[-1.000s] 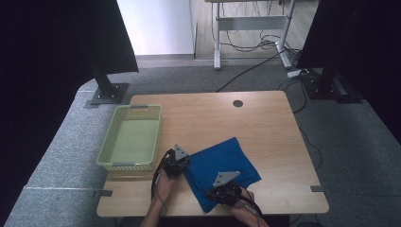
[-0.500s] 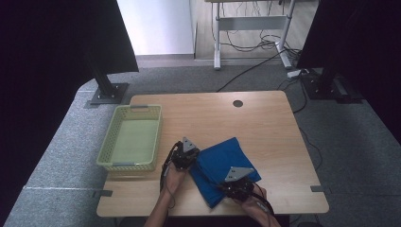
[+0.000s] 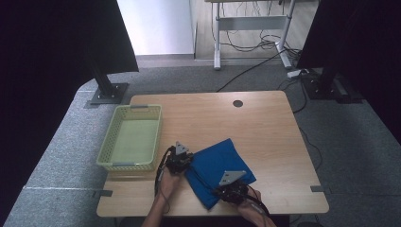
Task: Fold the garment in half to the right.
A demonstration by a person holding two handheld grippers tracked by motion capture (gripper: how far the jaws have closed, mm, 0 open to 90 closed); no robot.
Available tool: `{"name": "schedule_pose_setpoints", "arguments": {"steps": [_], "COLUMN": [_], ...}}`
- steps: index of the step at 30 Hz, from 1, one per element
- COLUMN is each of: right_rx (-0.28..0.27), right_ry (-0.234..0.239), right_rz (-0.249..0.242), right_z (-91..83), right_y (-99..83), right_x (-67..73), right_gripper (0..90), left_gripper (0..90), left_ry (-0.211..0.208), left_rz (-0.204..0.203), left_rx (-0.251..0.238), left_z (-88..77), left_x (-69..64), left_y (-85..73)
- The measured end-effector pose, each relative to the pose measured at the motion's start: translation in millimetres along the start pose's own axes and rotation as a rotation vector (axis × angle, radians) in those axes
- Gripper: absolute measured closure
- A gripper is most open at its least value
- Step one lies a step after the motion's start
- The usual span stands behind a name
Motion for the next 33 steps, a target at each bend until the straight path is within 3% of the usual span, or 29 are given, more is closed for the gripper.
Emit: {"name": "schedule_pose_setpoints", "arguments": {"steps": [4,11,15,21,26,33], "right_rx": [0.003,-0.002,-0.031,-0.094,-0.081,-0.010], "right_ry": [0.025,0.057,0.055,0.004,-0.036,-0.038], "right_rz": [-0.024,-0.005,0.000,-0.011,0.009,0.030], "right_z": [8.9,13.7,6.1,-20.2,-27.7,-12.2], "right_y": [5.9,9.8,15.2,26.9,16.9,-4.8], "right_x": [9.8,14.7,13.1,5.0,-8.5,-14.0], "right_gripper": [81.5,82.2,83.2,83.7,83.7,83.8], "left_gripper": [84.0,84.3,84.8,84.8,84.7,84.4], "left_ry": [0.008,0.018,0.026,0.014,-0.009,-0.009], "left_rz": [0.010,0.008,0.008,0.012,0.003,0.033], "left_rx": [0.006,-0.007,-0.068,-0.129,-0.093,-0.028], "left_z": [-8.4,-10.8,-16.7,-17.3,2.3,17.8], "left_x": [4.9,7.0,6.1,-1.1,-5.3,-8.1], "left_y": [-5.8,-6.1,10.7,34.5,29.1,14.1]}}
Point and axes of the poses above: each handheld gripper's, and its own axes: z roughly forward along the jaws, y roughly out of its top, x roughly to its left, the point moved 4 cm from there along z, roughly forward along the jaws, and after that the axes turned 4 degrees about -x, right-handed, at the moved point
